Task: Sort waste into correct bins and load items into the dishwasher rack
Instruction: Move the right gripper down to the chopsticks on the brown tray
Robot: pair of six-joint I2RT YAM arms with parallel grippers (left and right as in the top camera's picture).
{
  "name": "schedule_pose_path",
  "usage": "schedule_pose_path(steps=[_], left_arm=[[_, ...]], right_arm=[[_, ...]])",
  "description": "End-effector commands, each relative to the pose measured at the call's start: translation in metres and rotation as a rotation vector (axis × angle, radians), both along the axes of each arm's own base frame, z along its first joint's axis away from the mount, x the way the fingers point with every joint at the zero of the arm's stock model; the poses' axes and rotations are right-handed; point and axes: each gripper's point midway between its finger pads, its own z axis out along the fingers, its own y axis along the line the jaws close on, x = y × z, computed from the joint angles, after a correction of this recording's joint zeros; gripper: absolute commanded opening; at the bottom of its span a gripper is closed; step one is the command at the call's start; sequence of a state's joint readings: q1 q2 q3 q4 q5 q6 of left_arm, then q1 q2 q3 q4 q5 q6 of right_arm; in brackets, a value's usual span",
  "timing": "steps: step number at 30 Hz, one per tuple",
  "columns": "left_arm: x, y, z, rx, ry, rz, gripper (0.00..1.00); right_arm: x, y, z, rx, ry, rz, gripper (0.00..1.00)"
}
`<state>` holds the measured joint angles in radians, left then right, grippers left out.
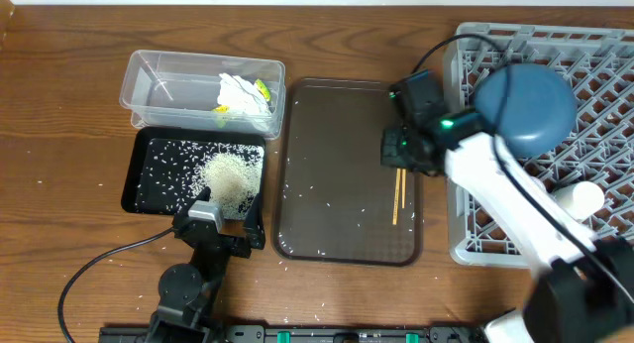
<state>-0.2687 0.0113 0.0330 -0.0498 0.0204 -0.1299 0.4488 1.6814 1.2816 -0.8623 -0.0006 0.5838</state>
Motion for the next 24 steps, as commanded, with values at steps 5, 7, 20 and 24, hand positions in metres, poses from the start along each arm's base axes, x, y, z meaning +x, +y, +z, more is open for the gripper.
schedule_pose_path(steps=[5,7,20,24], left_arm=[[0.001,0.002,-0.017,0.021,0.038,0.009,0.97],[0.001,0.002,-0.017,0.021,0.038,0.009,0.97],[0.001,0.002,-0.017,0.021,0.038,0.009,0.97],[0.001,0.002,-0.017,0.021,0.038,0.009,0.97]], right_arm=[[-0.002,-0.001,-0.062,-0.064,0.136,-0.092,0.37],[-0.002,0.000,-0.075,-0.073,0.158,-0.091,0.34],[-0.008,0.011,-0.106,-0.055,0.233,0.038,0.29],[-0.001,0.019,-0.073,-0.013,0.148,0.119,0.31]])
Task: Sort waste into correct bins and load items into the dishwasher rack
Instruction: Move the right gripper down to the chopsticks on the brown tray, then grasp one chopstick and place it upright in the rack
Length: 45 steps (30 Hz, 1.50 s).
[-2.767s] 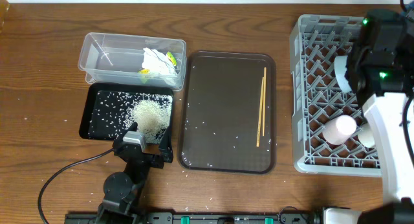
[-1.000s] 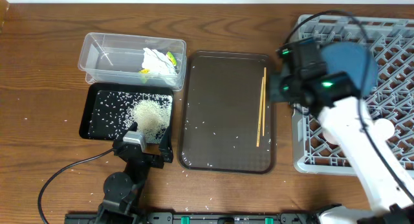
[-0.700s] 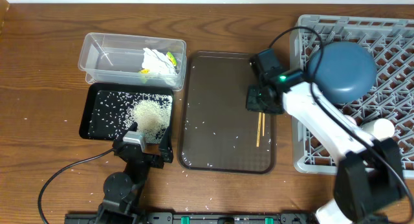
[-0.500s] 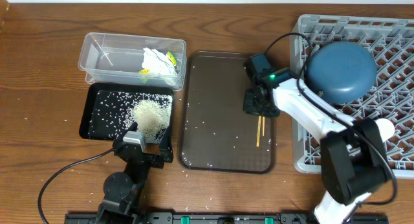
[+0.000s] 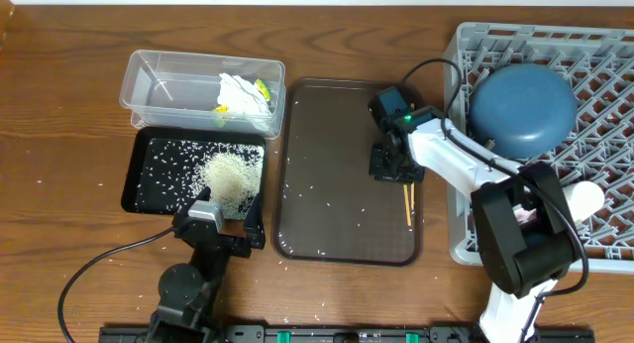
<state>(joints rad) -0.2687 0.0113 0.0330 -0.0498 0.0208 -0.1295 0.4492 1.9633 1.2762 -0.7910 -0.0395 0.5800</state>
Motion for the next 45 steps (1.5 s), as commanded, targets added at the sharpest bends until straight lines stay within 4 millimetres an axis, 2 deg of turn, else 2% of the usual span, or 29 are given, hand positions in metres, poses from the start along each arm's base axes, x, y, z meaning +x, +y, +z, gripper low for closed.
schedule_pose_path(steps=[1,4,7,11,17,19,21,23,25,30,32,36,40,43,45], left_arm=[[0.001,0.002,-0.017,0.021,0.038,0.010,0.97],[0.001,0.002,-0.017,0.021,0.038,0.009,0.97],[0.001,0.002,-0.017,0.021,0.038,0.010,0.97],[0.001,0.002,-0.017,0.021,0.038,0.009,0.97],[0.001,0.002,-0.017,0.021,0.038,0.010,0.97],[0.001,0.002,-0.017,0.021,0.038,0.009,0.97],[0.001,0.002,-0.017,0.021,0.038,0.009,0.97],[0.001,0.002,-0.017,0.021,0.038,0.010,0.97],[0.001,0.002,-0.017,0.021,0.038,0.009,0.97],[0.001,0.002,-0.017,0.021,0.038,0.010,0.97],[0.001,0.002,-0.017,0.021,0.038,0.010,0.97],[0.001,0.002,-0.017,0.020,0.038,0.009,0.97],[0.001,0.002,-0.017,0.020,0.038,0.010,0.97],[0.001,0.002,-0.017,0.020,0.038,0.010,0.97],[0.001,0.002,-0.017,0.021,0.038,0.009,0.97]], right_arm=[[0.006,0.013,0.033,0.061,-0.082,0.101,0.32],[0.013,0.007,0.054,0.042,-0.153,0.093,0.41],[0.020,-0.011,0.057,-0.059,-0.198,0.074,0.41],[0.021,-0.036,0.039,-0.206,-0.200,0.058,0.41],[0.020,-0.038,-0.002,-0.235,-0.144,0.066,0.40],[0.017,-0.035,-0.014,-0.217,-0.114,0.071,0.33],[0.014,-0.029,-0.020,-0.187,-0.090,0.097,0.21],[0.012,-0.023,-0.021,-0.157,-0.080,0.126,0.10],[0.012,-0.022,-0.016,-0.155,-0.089,0.129,0.03],[0.018,-0.020,0.013,-0.130,-0.149,0.119,0.01],[0.022,-0.022,0.033,-0.115,-0.195,0.107,0.01],[0.035,-0.032,0.085,-0.078,-0.332,0.093,0.01],[0.044,-0.059,0.134,-0.089,-0.464,0.096,0.01],[0.052,-0.086,0.153,-0.132,-0.522,0.110,0.01],[0.058,-0.107,0.156,-0.153,-0.532,0.117,0.01]])
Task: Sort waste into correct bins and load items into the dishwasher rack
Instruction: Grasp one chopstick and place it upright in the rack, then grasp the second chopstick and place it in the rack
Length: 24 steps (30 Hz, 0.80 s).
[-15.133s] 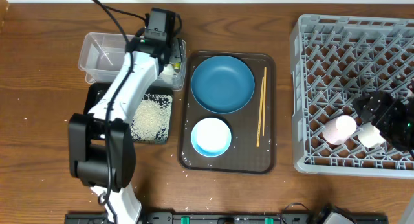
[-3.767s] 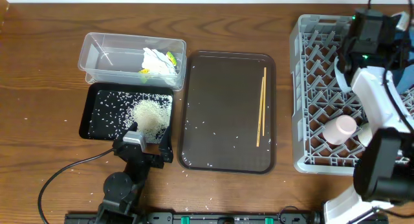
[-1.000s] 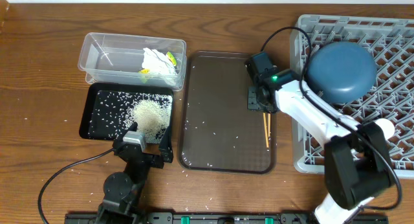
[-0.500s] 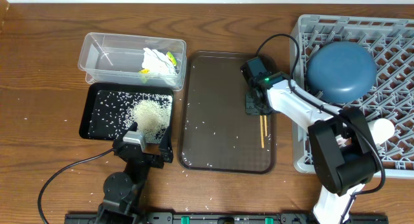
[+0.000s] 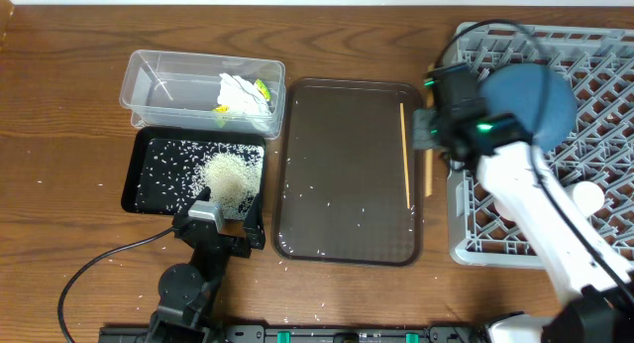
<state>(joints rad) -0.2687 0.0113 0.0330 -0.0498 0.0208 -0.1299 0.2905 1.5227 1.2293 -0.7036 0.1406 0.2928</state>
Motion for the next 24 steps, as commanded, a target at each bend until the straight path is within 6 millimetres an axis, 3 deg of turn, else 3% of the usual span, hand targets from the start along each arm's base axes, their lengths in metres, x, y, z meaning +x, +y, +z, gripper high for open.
schedule_pose_path(steps=[1,8,17,18,21,24], left_arm=[[0.001,0.002,-0.017,0.021,0.038,0.010,0.97],[0.001,0.002,-0.017,0.021,0.038,0.010,0.97],[0.001,0.002,-0.017,0.021,0.038,0.010,0.97],[0.001,0.002,-0.017,0.021,0.038,0.010,0.97],[0.001,0.002,-0.017,0.021,0.038,0.010,0.97],[0.001,0.002,-0.017,0.021,0.038,0.010,0.97]], right_arm=[[0.008,-0.037,0.001,-0.084,-0.004,0.034,0.01],[0.015,-0.074,-0.004,-0.051,0.009,0.010,0.01],[0.018,-0.084,-0.014,-0.026,0.028,0.025,0.02],[0.020,-0.082,-0.017,-0.026,0.032,0.029,0.06],[0.023,-0.071,-0.022,-0.019,0.032,0.046,0.38],[0.020,-0.049,-0.017,0.025,0.030,0.051,0.40]])
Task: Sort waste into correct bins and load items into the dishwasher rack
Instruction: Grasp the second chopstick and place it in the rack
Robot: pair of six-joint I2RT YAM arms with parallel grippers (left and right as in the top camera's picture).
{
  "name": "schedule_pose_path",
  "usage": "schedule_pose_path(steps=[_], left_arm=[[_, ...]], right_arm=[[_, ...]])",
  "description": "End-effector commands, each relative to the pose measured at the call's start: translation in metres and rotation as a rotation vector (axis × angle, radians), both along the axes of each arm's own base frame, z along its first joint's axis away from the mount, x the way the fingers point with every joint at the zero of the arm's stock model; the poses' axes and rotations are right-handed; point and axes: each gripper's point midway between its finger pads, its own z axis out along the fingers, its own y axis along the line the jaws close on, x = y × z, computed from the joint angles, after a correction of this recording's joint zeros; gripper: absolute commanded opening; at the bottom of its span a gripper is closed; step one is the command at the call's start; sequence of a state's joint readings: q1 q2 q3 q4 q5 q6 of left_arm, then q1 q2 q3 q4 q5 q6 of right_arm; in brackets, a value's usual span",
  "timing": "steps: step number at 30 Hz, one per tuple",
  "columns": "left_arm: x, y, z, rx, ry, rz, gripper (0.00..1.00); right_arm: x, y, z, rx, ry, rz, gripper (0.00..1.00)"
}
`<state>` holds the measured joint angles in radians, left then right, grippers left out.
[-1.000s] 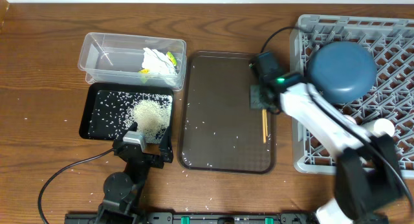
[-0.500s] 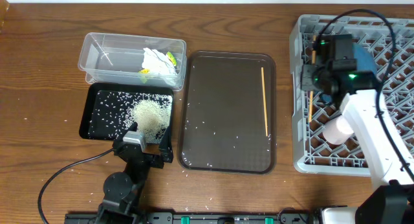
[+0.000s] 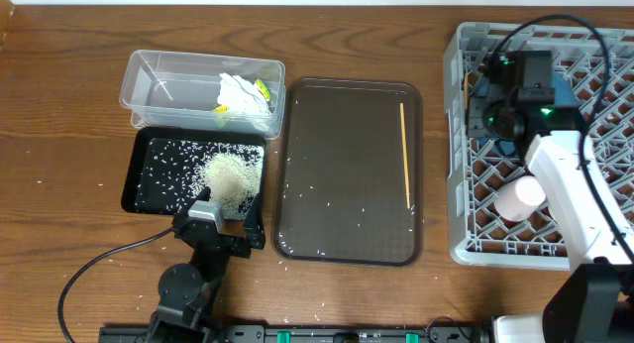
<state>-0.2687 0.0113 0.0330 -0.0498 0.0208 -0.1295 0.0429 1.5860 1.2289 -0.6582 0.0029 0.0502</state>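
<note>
A wooden chopstick [image 3: 404, 155] lies lengthwise on the right side of the brown tray [image 3: 342, 174]. My right gripper [image 3: 478, 103] is over the left part of the grey dishwasher rack [image 3: 461, 224]. It appears shut on a second chopstick [image 3: 465, 85], seen as a thin orange line by the rack's left wall. A white cup [image 3: 520, 196] lies in the rack. My right arm covers the blue bowl. My left gripper [image 3: 220, 227] rests at the near edge of the black tray of rice [image 3: 158, 165], and its jaw state is unclear.
A clear plastic bin [image 3: 149, 85] at the back left holds crumpled white waste with a yellow scrap [image 3: 243, 93]. Rice grains are scattered on the brown tray and the table. A black cable runs from the left arm's base along the front edge.
My right gripper has moved right and slightly back, from beside the tray's right edge to over the rack's left part, carrying the chopstick. The other chopstick stays on the tray. The left arm is unchanged.
My right gripper was first over the chopsticks on the tray's right side, then lower on them. Later one chopstick lay on the tray and the other hung from the gripper beside the tray's edge. Now that chopstick is at the rack.
</note>
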Motion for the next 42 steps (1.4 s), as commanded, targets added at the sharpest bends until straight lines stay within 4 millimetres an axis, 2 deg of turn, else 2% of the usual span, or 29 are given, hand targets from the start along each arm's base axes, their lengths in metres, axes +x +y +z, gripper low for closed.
schedule_pose_path(steps=[1,6,10,12,16,19,24,27,30,31,33,36,39,42], left_arm=[[0.001,0.002,-0.017,0.021,0.038,0.009,0.97],[0.001,0.002,-0.017,0.020,0.038,0.010,0.97],[0.001,0.002,-0.017,0.021,0.038,0.010,0.97],[0.001,0.002,-0.017,0.021,0.038,0.010,0.97],[0.001,0.002,-0.017,0.021,0.038,0.009,0.97],[0.001,0.002,-0.017,0.021,0.038,0.010,0.97],[0.001,0.002,-0.017,0.021,0.038,0.009,0.97],[0.001,0.002,-0.017,0.021,0.038,0.010,0.97],[0.001,0.002,-0.017,0.020,0.038,0.010,0.97],[0.001,0.002,-0.017,0.020,0.038,0.009,0.97],[0.001,0.002,-0.017,0.021,0.038,0.010,0.97],[0.001,0.002,-0.017,0.020,0.038,0.009,0.97],[0.001,0.002,-0.017,0.021,0.038,0.010,0.97],[0.001,0.002,-0.017,0.021,0.037,0.010,0.97]], right_arm=[[-0.004,0.034,0.004,0.051,-0.003,0.037,0.40],[-0.026,0.095,-0.003,0.022,0.041,0.151,0.41],[-0.024,0.110,-0.017,-0.053,0.034,0.092,0.44],[-0.017,0.115,-0.030,-0.078,0.029,0.065,0.44],[-0.005,0.120,-0.070,-0.064,0.079,0.040,0.43],[-0.007,0.121,-0.098,-0.065,0.144,0.044,0.38],[-0.013,0.116,-0.129,-0.101,0.214,0.037,0.32],[-0.020,0.112,-0.146,-0.109,0.267,0.003,0.21],[-0.026,0.108,-0.155,-0.097,0.312,-0.013,0.04],[-0.028,0.108,-0.156,-0.088,0.319,-0.012,0.01],[-0.029,0.111,-0.150,-0.070,0.325,0.005,0.01],[-0.027,0.114,-0.127,-0.059,0.291,0.036,0.01],[-0.021,0.126,-0.084,-0.009,0.202,0.155,0.01],[-0.013,0.118,-0.033,-0.001,0.074,0.212,0.01]])
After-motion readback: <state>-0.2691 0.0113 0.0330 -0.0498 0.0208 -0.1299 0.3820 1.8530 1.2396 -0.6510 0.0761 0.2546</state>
